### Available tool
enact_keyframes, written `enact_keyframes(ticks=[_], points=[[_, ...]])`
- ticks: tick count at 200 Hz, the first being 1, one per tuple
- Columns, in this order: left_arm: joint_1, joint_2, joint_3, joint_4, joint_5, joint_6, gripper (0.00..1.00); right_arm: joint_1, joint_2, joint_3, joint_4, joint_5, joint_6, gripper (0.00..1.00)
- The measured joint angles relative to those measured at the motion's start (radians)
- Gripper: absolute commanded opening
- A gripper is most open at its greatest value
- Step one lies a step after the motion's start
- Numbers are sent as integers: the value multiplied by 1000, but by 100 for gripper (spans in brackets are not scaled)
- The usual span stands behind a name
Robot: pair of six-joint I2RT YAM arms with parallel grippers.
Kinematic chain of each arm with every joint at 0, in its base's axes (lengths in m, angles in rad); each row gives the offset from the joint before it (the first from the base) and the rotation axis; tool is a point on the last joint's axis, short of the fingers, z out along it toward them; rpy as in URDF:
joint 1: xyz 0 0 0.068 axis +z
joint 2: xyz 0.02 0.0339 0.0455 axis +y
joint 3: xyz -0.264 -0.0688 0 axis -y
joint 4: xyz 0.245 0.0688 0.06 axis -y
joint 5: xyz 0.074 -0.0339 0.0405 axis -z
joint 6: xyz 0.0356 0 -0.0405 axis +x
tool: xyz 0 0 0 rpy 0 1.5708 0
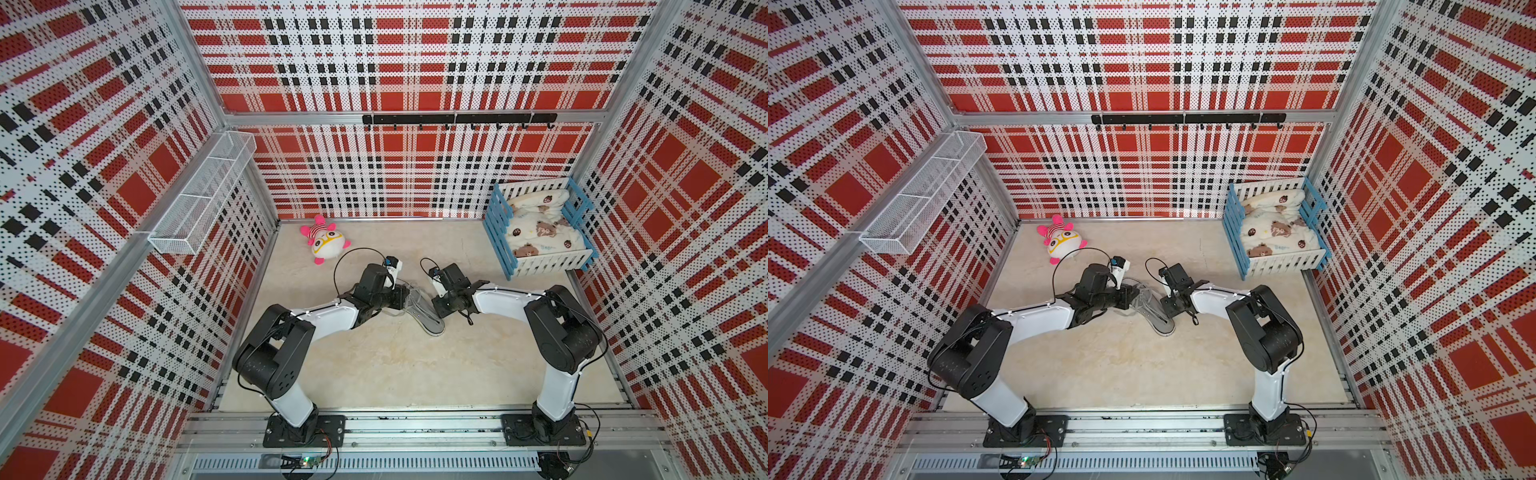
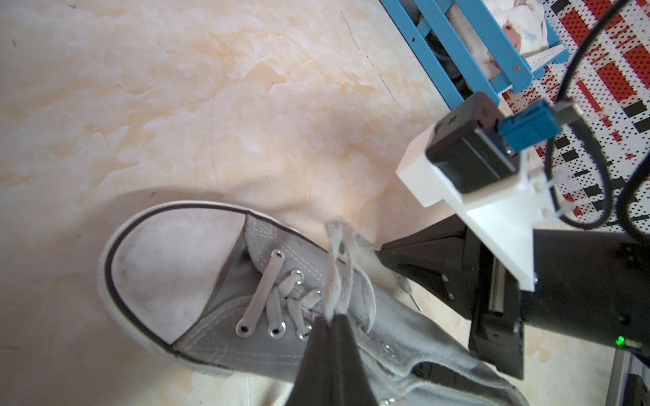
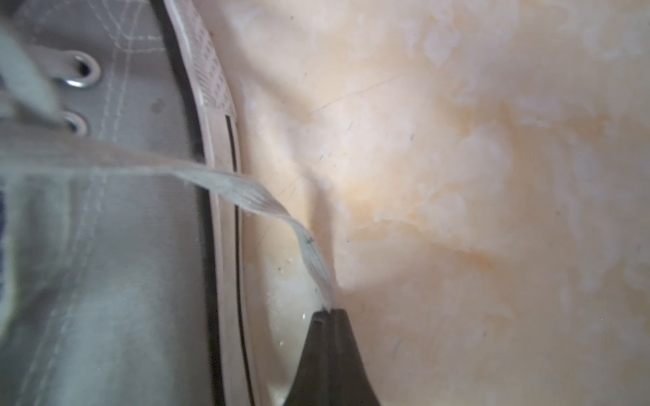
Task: Tie the shoes
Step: Cross the shoelace with the shoelace.
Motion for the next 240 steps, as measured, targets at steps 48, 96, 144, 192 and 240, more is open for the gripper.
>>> enact_keyframes(ticks=[48,96,144,192,240], points=[[-10,0,-8,6,1,0,3,-20,-43,-56,70,35,46,0],[-25,-3,-12,8,0,3,32,-90,-169,-116,148,22,103,0],[-16,-85,-75,18,-26,6,53,-114,-185,-116,174,8,117,0],[-2,-232,-232,86,-121,0,69,-114,-184,-116,181,-20,118,0],[-103,-235,-316,115,-282,36,67,-114,-184,-116,185,-34,118,0]])
